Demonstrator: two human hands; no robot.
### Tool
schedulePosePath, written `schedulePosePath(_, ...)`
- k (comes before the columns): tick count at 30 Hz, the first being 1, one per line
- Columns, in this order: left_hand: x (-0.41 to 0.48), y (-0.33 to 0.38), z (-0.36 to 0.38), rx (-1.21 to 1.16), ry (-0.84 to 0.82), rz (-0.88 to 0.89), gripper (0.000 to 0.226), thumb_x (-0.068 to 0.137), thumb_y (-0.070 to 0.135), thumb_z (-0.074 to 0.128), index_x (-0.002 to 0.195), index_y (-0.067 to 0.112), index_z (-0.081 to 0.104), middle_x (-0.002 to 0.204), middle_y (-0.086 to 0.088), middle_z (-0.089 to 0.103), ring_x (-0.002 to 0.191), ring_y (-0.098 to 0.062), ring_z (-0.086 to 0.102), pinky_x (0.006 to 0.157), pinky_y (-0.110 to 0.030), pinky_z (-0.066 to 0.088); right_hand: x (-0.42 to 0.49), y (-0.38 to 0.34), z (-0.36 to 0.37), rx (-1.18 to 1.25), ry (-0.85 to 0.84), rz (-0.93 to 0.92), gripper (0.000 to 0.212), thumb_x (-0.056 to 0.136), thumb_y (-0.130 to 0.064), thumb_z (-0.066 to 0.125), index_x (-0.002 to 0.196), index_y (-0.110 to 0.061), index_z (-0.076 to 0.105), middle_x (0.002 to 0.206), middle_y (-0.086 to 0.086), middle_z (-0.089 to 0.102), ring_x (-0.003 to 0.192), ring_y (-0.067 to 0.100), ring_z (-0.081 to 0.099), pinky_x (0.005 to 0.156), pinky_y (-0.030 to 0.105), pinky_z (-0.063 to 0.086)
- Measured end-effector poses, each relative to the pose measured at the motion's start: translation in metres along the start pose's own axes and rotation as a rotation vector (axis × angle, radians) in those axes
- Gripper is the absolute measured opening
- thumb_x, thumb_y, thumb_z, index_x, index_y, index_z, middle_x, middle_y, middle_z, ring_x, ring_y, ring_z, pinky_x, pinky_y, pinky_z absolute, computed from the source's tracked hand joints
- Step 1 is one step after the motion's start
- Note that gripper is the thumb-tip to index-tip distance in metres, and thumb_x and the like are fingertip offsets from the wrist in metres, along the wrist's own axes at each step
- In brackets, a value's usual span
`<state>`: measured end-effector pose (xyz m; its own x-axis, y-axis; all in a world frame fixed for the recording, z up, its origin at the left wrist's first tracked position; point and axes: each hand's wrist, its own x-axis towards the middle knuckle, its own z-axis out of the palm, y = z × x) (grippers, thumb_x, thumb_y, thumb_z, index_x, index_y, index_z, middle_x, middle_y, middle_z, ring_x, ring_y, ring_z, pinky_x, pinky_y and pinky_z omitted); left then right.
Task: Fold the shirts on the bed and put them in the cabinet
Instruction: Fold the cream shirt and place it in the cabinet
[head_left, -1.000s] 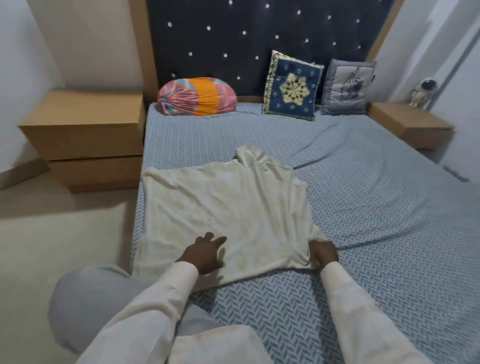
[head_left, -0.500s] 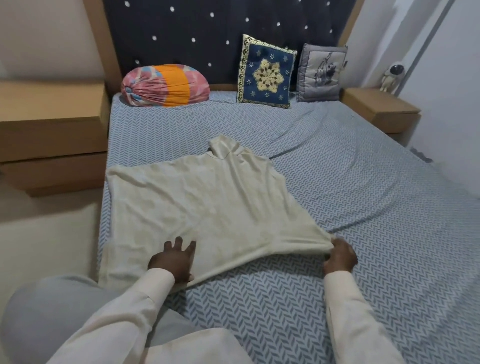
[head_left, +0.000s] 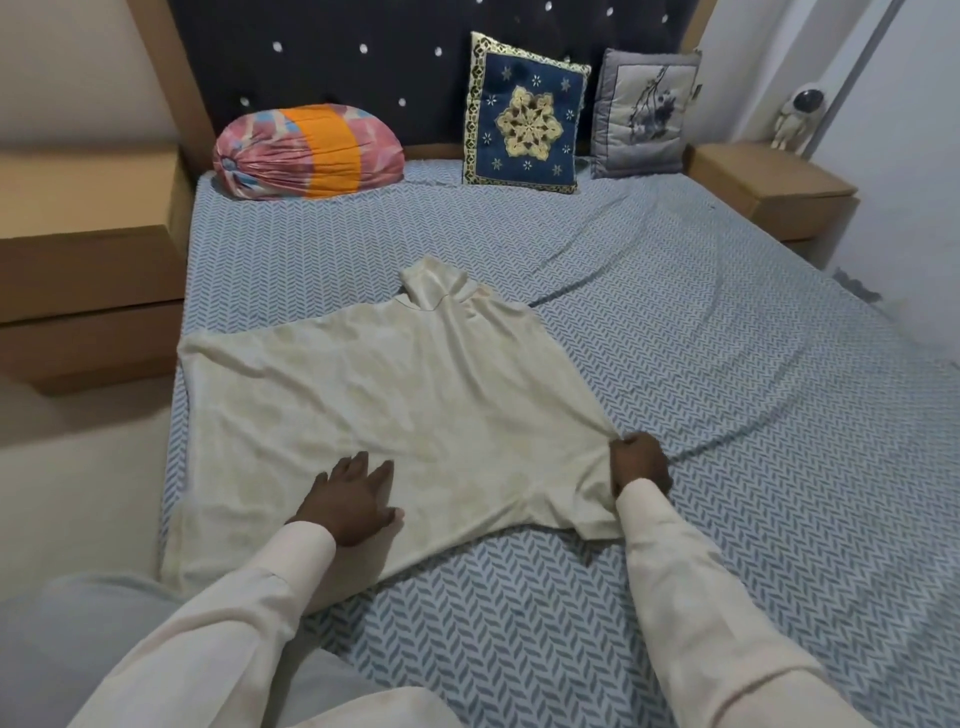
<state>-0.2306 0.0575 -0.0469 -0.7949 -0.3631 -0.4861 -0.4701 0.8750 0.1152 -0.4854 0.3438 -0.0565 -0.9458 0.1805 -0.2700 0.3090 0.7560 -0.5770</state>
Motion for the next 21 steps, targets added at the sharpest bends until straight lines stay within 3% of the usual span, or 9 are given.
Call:
schedulePosePath(3, 0.012, 0.001, -0.004, 0.002, 0.018, -0.020, 0.085, 0.090, 0.064, 0.043, 0.156, 0.030, 0.003, 0.163, -0.011, 0.000, 0.150, -0.030, 0.004, 0.119, -0.047, 0.016, 0.009, 0.015, -0.004, 0.060, 0.082, 0.084, 0.034, 0.080, -0.045, 0.058, 0.095, -0.016, 0.066, 0.108, 0.013, 0.067, 0.106, 0.036, 0.060, 0.098, 0.047, 0.038)
schedulePosePath(8, 0.036, 0.002, -0.018, 0.052, 0.042, -0.071, 0.093, 0.083, 0.075, 0.042, 0.155, 0.033, 0.001, 0.162, -0.006, 0.005, 0.143, -0.033, 0.016, 0.108, -0.047, 0.028, 0.033, -0.020, 0.018, -0.031, 0.057, -0.122, 0.051, 0.076, -0.062, 0.058, 0.103, -0.020, 0.063, 0.111, 0.010, 0.066, 0.106, 0.034, 0.060, 0.096, 0.045, 0.044)
schedulePosePath(11, 0.048, 0.000, -0.024, 0.026, 0.065, -0.104, 0.089, 0.085, 0.072, 0.041, 0.155, 0.032, 0.004, 0.158, -0.005, 0.015, 0.138, -0.032, 0.023, 0.103, -0.044, 0.036, 0.052, -0.045, 0.025, 0.000, -0.044, -0.111, 0.040, 0.078, -0.048, 0.062, 0.102, -0.016, 0.066, 0.109, 0.013, 0.069, 0.103, 0.034, 0.064, 0.092, 0.041, 0.050)
schedulePosePath(14, 0.058, -0.006, -0.030, -0.009, 0.111, -0.116, 0.078, 0.089, 0.064, 0.043, 0.153, 0.030, 0.016, 0.151, -0.002, 0.027, 0.132, -0.031, 0.031, 0.099, -0.041, 0.040, 0.064, -0.061, 0.021, 0.022, 0.067, -0.033, 0.031, 0.078, -0.042, 0.061, 0.094, -0.016, 0.064, 0.109, 0.015, 0.068, 0.105, 0.036, 0.062, 0.096, 0.043, 0.046)
schedulePosePath(17, 0.073, -0.016, -0.039, 0.044, 0.187, -0.119, 0.072, 0.090, 0.063, 0.042, 0.150, 0.027, 0.024, 0.148, -0.002, 0.032, 0.132, -0.030, 0.032, 0.100, -0.040, 0.037, 0.079, -0.095, 0.033, -0.150, 0.042, -0.107, 0.044, 0.079, -0.045, 0.062, 0.113, -0.017, 0.058, 0.123, 0.015, 0.058, 0.122, 0.036, 0.050, 0.105, 0.049, 0.033)
schedulePosePath(21, 0.105, -0.032, -0.055, 0.041, 0.175, -0.106, 0.075, 0.090, 0.065, 0.041, 0.152, 0.028, 0.020, 0.158, -0.007, 0.018, 0.144, -0.032, 0.017, 0.112, -0.046, 0.024, 0.110, -0.156, 0.067, -0.254, -0.125, -0.302, 0.074, 0.084, -0.053, 0.065, 0.143, -0.019, 0.037, 0.146, 0.017, 0.040, 0.136, 0.039, 0.033, 0.108, 0.057, 0.027)
